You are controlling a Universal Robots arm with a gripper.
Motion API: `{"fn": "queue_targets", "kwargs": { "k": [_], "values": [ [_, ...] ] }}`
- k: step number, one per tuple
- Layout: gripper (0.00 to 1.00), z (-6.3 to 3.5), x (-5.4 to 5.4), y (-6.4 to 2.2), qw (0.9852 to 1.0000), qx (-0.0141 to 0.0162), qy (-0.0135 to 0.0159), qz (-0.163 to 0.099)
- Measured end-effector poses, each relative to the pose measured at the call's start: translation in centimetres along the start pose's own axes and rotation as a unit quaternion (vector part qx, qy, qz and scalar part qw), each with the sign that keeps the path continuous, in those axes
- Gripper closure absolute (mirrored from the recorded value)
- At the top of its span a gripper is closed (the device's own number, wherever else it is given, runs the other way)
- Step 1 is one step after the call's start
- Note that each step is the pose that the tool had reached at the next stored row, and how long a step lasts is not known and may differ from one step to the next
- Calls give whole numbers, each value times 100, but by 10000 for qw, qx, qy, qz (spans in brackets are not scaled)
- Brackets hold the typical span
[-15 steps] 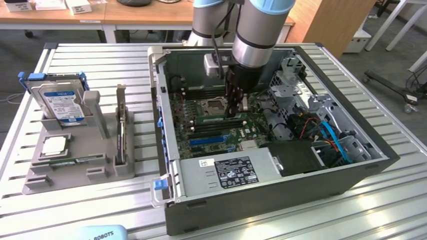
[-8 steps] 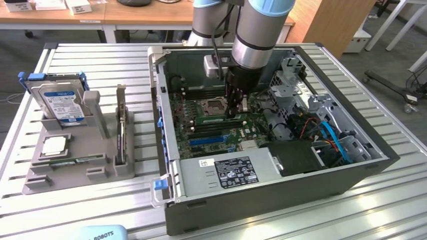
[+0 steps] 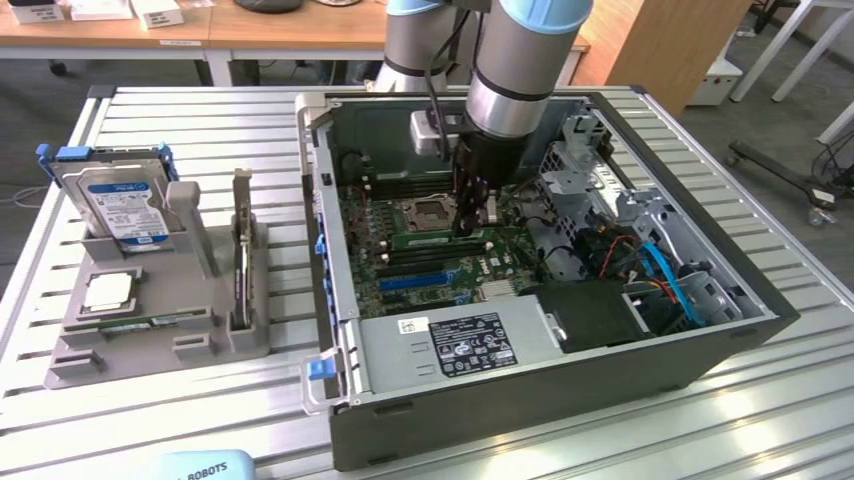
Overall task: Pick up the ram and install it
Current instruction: 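Insert the ram into the slot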
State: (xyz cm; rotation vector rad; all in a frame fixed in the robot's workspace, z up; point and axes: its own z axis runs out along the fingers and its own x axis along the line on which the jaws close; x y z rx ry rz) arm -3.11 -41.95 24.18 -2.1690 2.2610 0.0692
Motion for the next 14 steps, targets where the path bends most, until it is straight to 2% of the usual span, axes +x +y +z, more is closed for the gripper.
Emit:
{"fn": "queue_targets", "kwargs": {
  "k": [14],
  "values": [
    [89,12,0,0,9999,-5,0,-100]
  ]
}}
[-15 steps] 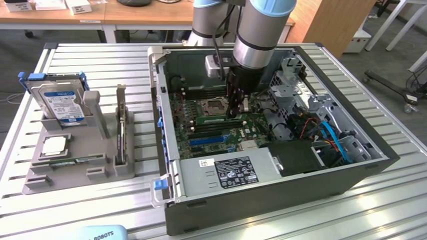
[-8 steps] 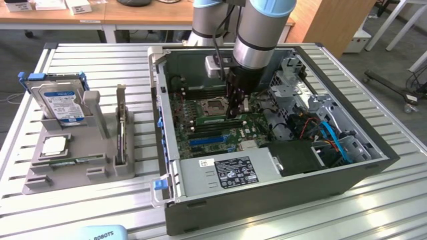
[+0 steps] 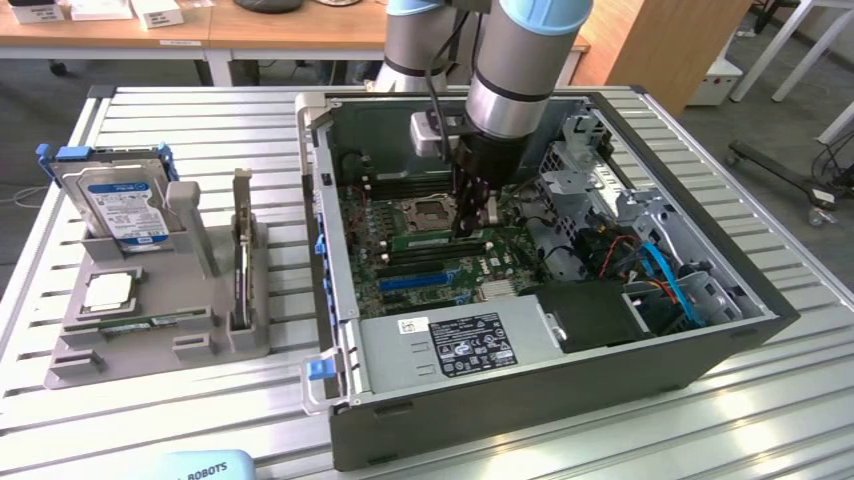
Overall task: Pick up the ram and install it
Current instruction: 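Insert the ram into the slot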
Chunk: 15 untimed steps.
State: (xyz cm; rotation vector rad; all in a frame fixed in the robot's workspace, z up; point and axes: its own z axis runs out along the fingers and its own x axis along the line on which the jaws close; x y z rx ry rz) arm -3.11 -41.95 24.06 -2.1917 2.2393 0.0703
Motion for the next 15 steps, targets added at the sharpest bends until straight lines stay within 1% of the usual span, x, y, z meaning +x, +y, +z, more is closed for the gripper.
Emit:
{"fn": "queue_targets", "kwargs": {
  "k": [15],
  "values": [
    [89,33,2,1,10000,-1,4,1]
  ]
}}
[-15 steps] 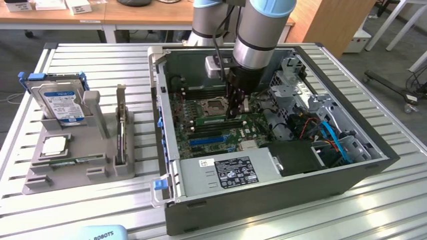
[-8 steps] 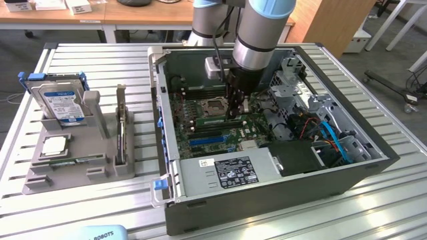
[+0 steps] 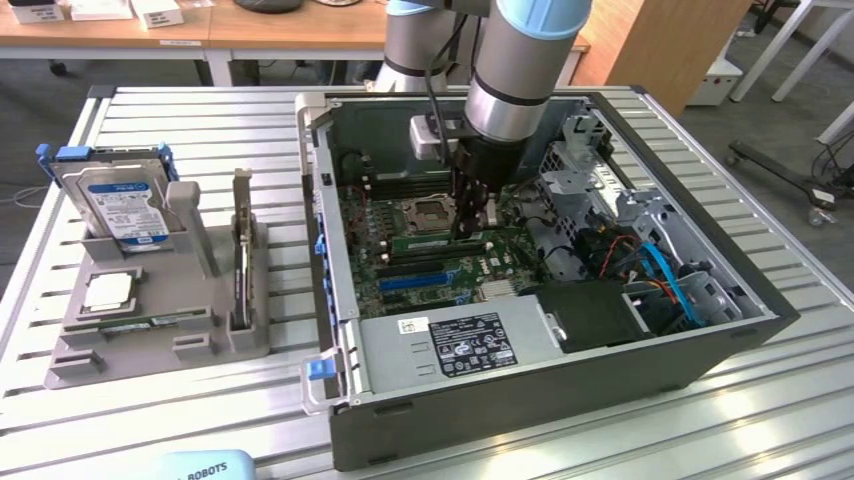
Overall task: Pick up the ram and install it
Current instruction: 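Insert the ram into the slot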
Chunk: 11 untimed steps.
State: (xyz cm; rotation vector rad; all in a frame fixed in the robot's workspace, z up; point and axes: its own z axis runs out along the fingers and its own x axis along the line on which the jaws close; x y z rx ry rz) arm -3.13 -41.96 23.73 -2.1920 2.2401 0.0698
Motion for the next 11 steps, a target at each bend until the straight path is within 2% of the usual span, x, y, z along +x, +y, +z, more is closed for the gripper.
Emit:
{"fn": "queue_targets", "kwargs": {
  "k": [11],
  "values": [
    [89,2,1,17,10000,0,0,-14]
  ]
}}
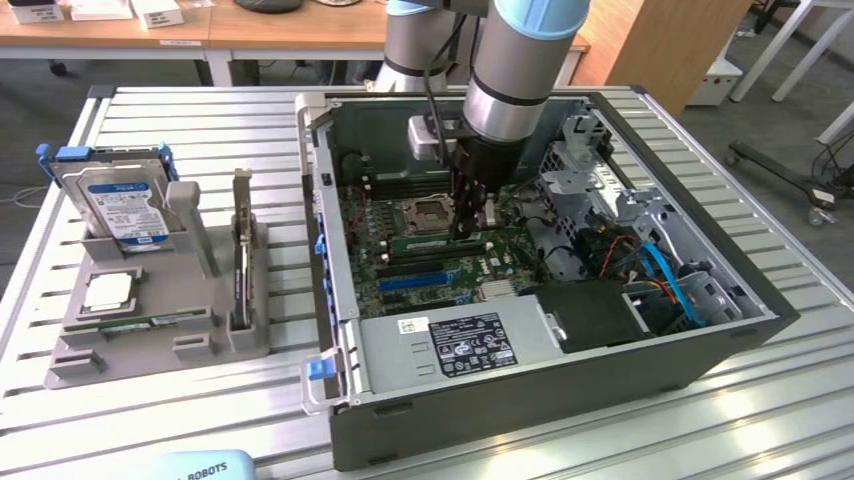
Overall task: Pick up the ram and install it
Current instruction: 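Insert the ram into the slot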
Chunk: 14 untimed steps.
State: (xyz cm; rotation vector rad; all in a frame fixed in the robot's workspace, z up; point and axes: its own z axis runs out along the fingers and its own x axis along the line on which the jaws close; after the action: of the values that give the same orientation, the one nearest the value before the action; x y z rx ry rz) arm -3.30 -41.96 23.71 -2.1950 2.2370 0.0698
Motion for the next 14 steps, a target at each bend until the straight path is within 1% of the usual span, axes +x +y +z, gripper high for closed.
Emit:
{"fn": "queue_targets", "kwargs": {
  "k": [6,14],
  "values": [
    [89,3,0,-2,10000,-1,0,-38],
    [89,33,1,-3,10000,-1,1,-38]
  ]
}}
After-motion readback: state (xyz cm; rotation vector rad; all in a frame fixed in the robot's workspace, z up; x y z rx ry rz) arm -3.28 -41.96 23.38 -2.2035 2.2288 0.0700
